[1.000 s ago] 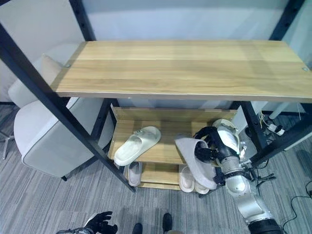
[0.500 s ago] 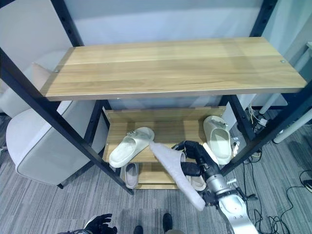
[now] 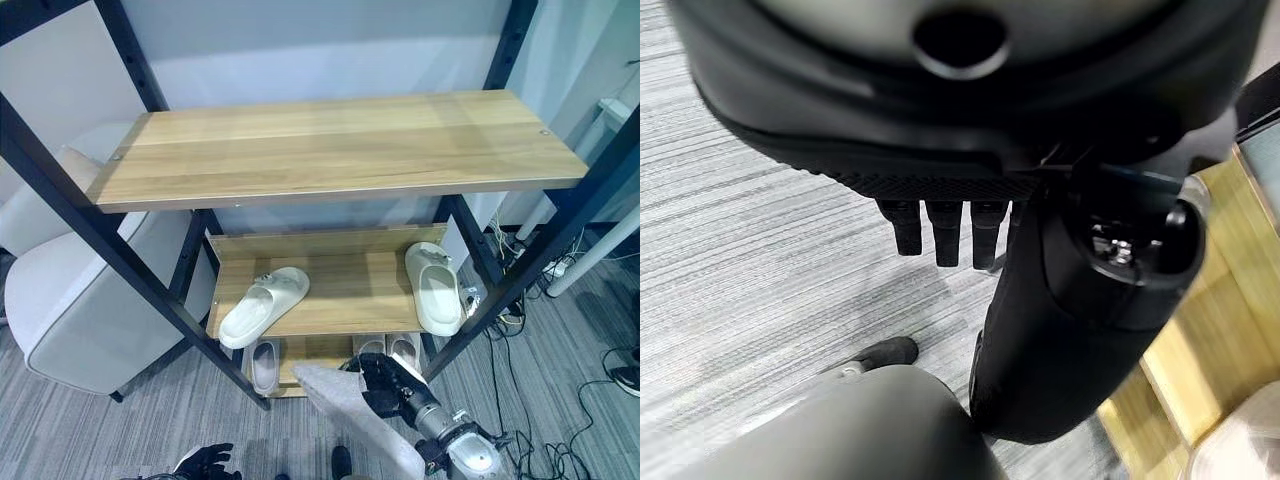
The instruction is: Arrange the slippers neatly on the shoe rack.
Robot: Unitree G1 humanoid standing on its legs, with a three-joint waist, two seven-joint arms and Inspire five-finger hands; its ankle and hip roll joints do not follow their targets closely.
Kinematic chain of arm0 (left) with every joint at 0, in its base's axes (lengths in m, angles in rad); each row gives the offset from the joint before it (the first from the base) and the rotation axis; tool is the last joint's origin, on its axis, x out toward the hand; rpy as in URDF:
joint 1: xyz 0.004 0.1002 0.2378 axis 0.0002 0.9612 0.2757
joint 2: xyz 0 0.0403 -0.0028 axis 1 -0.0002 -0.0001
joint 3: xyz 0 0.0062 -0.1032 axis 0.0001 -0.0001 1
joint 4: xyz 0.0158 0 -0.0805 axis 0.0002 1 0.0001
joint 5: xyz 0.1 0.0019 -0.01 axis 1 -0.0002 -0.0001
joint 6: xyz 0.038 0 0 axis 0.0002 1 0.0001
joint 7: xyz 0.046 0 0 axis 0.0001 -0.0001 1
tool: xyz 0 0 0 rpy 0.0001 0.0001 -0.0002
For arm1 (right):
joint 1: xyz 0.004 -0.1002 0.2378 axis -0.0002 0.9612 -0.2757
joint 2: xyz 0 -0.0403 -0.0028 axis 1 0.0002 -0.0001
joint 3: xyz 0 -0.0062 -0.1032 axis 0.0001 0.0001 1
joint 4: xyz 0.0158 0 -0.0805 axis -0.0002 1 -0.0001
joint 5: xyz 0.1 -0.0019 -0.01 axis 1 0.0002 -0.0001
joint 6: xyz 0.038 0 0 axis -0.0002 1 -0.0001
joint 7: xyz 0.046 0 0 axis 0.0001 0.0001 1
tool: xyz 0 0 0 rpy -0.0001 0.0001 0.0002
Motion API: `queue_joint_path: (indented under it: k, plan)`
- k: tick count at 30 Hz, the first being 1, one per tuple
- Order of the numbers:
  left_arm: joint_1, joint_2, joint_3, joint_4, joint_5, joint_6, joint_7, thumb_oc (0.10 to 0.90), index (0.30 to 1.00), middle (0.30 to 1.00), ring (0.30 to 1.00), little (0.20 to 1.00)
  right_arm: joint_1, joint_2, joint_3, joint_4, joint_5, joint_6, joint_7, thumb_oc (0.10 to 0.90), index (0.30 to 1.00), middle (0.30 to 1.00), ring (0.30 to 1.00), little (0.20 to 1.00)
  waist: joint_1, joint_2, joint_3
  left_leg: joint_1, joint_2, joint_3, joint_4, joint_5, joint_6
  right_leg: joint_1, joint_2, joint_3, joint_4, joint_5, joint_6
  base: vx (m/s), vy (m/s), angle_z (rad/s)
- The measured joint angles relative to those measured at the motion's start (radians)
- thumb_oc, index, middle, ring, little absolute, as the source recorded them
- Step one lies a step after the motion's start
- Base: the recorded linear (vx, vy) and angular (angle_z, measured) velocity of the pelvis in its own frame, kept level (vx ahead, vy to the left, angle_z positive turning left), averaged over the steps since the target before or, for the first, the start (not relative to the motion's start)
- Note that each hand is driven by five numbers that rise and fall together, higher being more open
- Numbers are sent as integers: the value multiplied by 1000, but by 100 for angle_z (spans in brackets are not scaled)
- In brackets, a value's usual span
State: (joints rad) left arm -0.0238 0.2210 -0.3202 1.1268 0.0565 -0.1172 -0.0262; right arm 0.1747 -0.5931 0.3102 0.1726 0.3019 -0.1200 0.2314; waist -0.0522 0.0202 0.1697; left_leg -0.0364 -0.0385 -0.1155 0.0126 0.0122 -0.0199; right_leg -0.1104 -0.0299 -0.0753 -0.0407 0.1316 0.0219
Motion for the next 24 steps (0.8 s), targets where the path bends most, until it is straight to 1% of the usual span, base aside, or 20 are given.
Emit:
queue_joint_path:
  k: [1,2,3,4,5,6,8,9,10,11,12,13,14,17,18,19,20,22,23,24]
  plan:
    - [-46,-2,-9,-2,-25,0,3,800,900,900,900,900,-63,0,22,47,-29,2,-25,400,300,300,300,300,7,4,28,-77,-9,-1,62,-5,-4,-63,-5,-11,40,1,1,-229,-62,28]
    - [-70,-4,-23,-15,-50,-1,5,800,900,900,900,900,-104,3,32,76,-38,2,-43,400,300,300,300,300,9,-2,55,-124,-15,-2,108,-9,-9,-104,-14,-14,71,-6,-3,-183,-45,36]
    - [-92,-8,-40,-35,-65,-4,11,800,900,900,900,900,-147,3,32,92,-66,5,-68,400,300,300,300,300,23,7,96,-171,-16,-5,148,-18,-15,-147,-18,-21,114,-14,-3,-174,-24,26]
    - [-94,-6,-52,-70,-95,-8,14,800,900,900,900,900,-178,3,32,107,-76,2,-87,400,300,300,300,300,34,4,118,-211,-19,-7,185,-25,-20,-194,-24,-22,163,-31,-7,-104,-6,31]
    - [-98,-6,-50,-112,-128,-22,18,800,900,900,900,900,-231,1,25,117,-102,3,-123,400,300,300,300,300,46,13,160,-273,-23,-11,240,-49,-16,-258,-28,-32,241,-59,-21,-152,17,18]
    - [-114,-5,-45,-134,-143,-24,18,800,900,900,900,900,-258,1,10,116,-107,2,-149,400,300,300,300,300,61,14,188,-309,-28,-8,272,-62,-5,-306,-33,-30,287,-73,-25,-165,19,19]
    - [-109,5,-57,-209,-173,-21,21,800,900,900,900,900,-285,-3,-10,107,-115,-9,-177,400,300,300,300,300,69,28,210,-375,-28,-6,350,-84,1,-367,-38,-32,353,-97,-19,-245,22,5]
    - [-102,26,-67,-296,-222,-49,23,800,900,900,900,900,-371,0,-42,105,-117,-36,-237,400,300,300,300,300,85,51,256,-523,-23,3,482,-111,16,-520,-32,-28,553,-172,-18,-263,11,4]
    - [-102,34,-65,-317,-247,-54,19,800,900,900,900,900,-385,2,-50,101,-117,-39,-246,400,300,300,300,300,81,47,265,-552,-27,4,531,-127,14,-563,-44,-14,671,-219,-33,-189,4,26]
    - [-88,53,-55,-386,-282,-60,22,800,900,900,900,900,-403,-6,-54,94,-127,-48,-273,400,300,300,300,300,77,40,270,-649,-40,17,639,-162,23,-614,-56,0,815,-327,-32,-42,-9,29]
    - [-70,81,-58,-485,-295,-78,40,800,900,900,900,900,-445,-26,-60,80,-144,-54,-304,400,300,300,300,300,82,44,271,-756,-37,20,755,-203,0,-718,-51,2,898,-379,-67,23,-4,29]
    - [-118,75,-50,-492,-320,-86,39,800,900,900,900,900,-505,-22,-93,82,-145,-55,-335,400,300,300,300,300,96,54,318,-807,-38,23,788,-204,-12,-769,-53,0,943,-380,-64,2,-30,12]
    - [-121,81,-42,-527,-329,-82,52,800,900,900,900,900,-540,-22,-91,91,-146,-55,-376,400,300,300,300,300,91,59,322,-861,-35,28,849,-221,5,-828,-53,7,996,-392,-68,-24,-26,15]
    - [-93,92,-35,-616,-372,-93,56,800,900,900,900,900,-585,-34,-86,87,-182,-60,-435,400,300,300,300,300,113,74,329,-978,-34,32,995,-269,-8,-937,-52,8,1135,-437,-81,-24,-63,-2]
    - [-58,103,-31,-677,-388,-109,56,800,900,900,900,900,-601,-48,-89,83,-196,-67,-458,400,300,300,300,300,111,80,327,-1024,-37,33,1063,-294,-9,-987,-63,6,1206,-466,-95,10,-41,7]
    - [-44,114,-37,-705,-403,-112,56,800,900,900,900,900,-609,-54,-89,83,-207,-67,-471,400,300,300,300,300,114,82,325,-1059,-40,35,1096,-303,-15,-1016,-65,7,1240,-481,-94,24,-34,18]
    - [-9,126,-39,-768,-409,-137,56,800,900,900,900,900,-629,-78,-89,78,-230,-68,-493,400,300,300,300,300,117,89,319,-1121,-48,31,1162,-322,-14,-1077,-75,6,1305,-502,-97,15,-16,13]
    - [21,140,-41,-844,-411,-168,57,800,900,900,900,900,-664,-109,-90,82,-264,-65,-516,400,300,300,300,300,126,99,317,-1193,-53,30,1242,-344,-10,-1149,-82,4,1381,-522,-104,39,-28,13]
    - [8,145,-42,-857,-425,-169,58,800,900,900,900,900,-693,-130,-77,85,-282,-62,-528,400,300,300,300,300,139,102,315,-1246,-54,32,1295,-358,-12,-1193,-87,3,1435,-538,-101,61,-29,13]
    - [6,158,-41,-880,-443,-169,58,800,900,900,900,900,-731,-152,-53,88,-301,-62,-534,400,300,300,300,300,135,103,314,-1276,-55,30,1342,-371,-6,-1224,-93,-1,1477,-553,-112,73,-21,10]
